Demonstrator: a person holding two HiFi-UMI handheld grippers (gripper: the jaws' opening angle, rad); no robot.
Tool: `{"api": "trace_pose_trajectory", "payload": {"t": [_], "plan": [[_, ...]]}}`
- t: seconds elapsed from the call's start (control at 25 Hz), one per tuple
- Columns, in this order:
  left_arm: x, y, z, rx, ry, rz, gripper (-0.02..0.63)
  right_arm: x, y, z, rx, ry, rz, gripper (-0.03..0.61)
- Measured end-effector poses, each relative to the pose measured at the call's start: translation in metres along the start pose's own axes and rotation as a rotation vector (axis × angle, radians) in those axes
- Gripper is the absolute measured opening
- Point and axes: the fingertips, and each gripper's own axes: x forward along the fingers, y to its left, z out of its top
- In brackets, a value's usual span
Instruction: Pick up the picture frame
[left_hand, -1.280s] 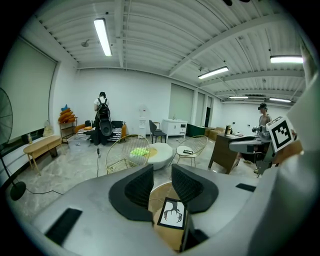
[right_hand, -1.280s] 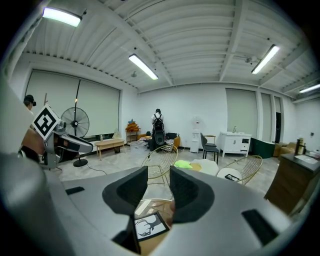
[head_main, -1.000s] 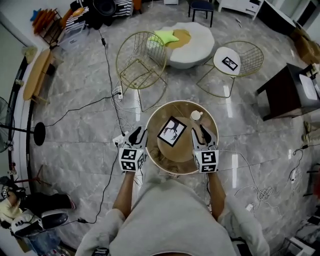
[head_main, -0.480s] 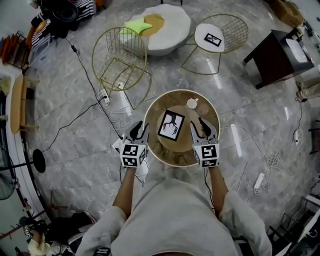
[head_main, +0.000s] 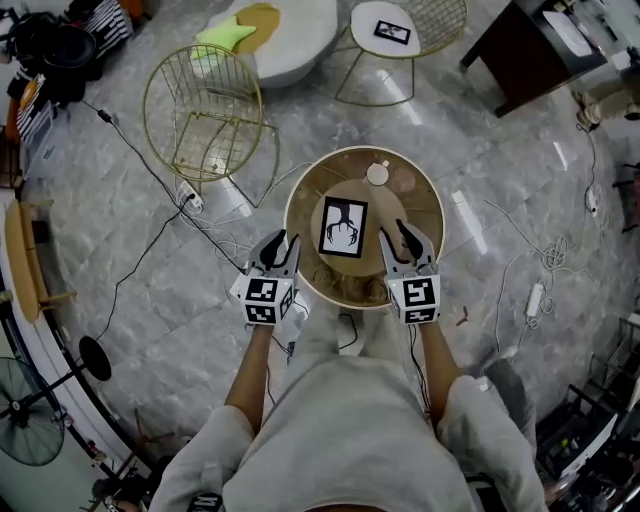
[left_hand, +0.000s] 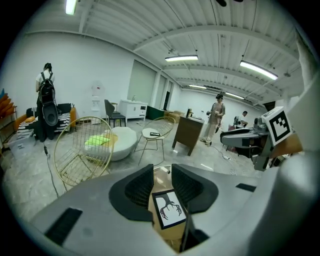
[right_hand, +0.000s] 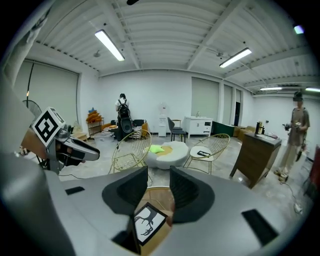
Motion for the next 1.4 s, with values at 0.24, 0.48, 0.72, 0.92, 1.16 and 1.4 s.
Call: {"api": "trace_pose_trajectory", "payload": {"t": [0.24, 0.48, 0.72, 0.92, 1.16, 1.4], "plan": [[0.016, 0.005, -0.015, 0.032, 0.034, -0.061, 0.106, -0.003, 0.005, -0.018, 0.039, 0.013, -0.061, 0.138], [0.030, 0.006, -0.027, 0.045, 0.061, -0.079, 0.106, 0.000, 0.006, -0.045, 0.069, 0.041, -0.070, 0.138], [0.039, 0.004, -0.040, 0.040, 0.079, -0.053, 0.106, 0.008, 0.003, -0.068, 0.093, 0.050, -0.044, 0.138], [0.046, -0.012, -0.056, 0.026, 0.095, -0.038, 0.106, 0.010, 0.000, -0.090, 0.110, 0.074, -0.004, 0.139], [0.059, -0.023, -0.089, 0.017, 0.137, -0.042, 0.106, 0.018, 0.005, -0.112, 0.108, 0.092, 0.044, 0.140], [0.076, -0.023, -0.119, 0.014, 0.174, -0.057, 0.106, 0.025, 0.017, -0.144, 0.133, 0.132, 0.069, 0.140]]}}
